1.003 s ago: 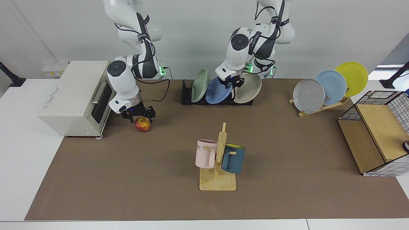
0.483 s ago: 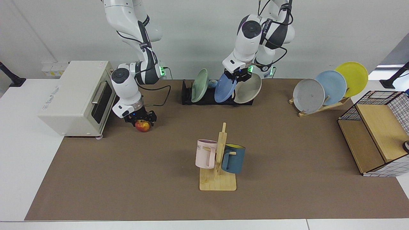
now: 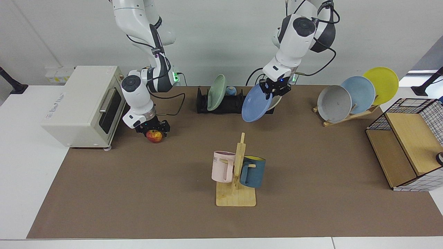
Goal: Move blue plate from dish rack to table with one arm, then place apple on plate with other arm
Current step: 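Lift the blue plate with the left gripper and carry it forward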
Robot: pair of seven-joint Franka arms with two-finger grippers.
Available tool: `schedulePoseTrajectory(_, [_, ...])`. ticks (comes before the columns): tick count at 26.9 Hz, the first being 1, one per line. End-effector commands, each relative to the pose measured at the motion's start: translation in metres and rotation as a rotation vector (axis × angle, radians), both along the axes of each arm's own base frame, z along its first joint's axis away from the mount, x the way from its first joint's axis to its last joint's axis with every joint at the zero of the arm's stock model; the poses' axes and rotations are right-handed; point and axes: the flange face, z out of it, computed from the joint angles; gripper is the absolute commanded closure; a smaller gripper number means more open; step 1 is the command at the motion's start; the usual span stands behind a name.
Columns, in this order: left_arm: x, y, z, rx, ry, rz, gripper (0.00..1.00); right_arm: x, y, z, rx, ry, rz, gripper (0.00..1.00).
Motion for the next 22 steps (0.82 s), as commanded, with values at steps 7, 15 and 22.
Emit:
schedulePoseTrajectory(7, [0.060,0.039,-0.051,-0.263,0.066,0.021,1.00,0.001,-0.009,-0.003,0.013,-0.021,0.023,0.43])
schedulePoseTrajectory(15, [0.081,0.049,-0.100,-0.411,0.088,0.048,1.00,0.011,-0.007,0.017,0.016,-0.047,0.017,1.00])
schedulePoseTrajectory(22, [0.080,0.030,-0.116,-0.457,0.083,0.052,1.00,0.035,-0.001,0.084,0.023,-0.045,0.029,1.00])
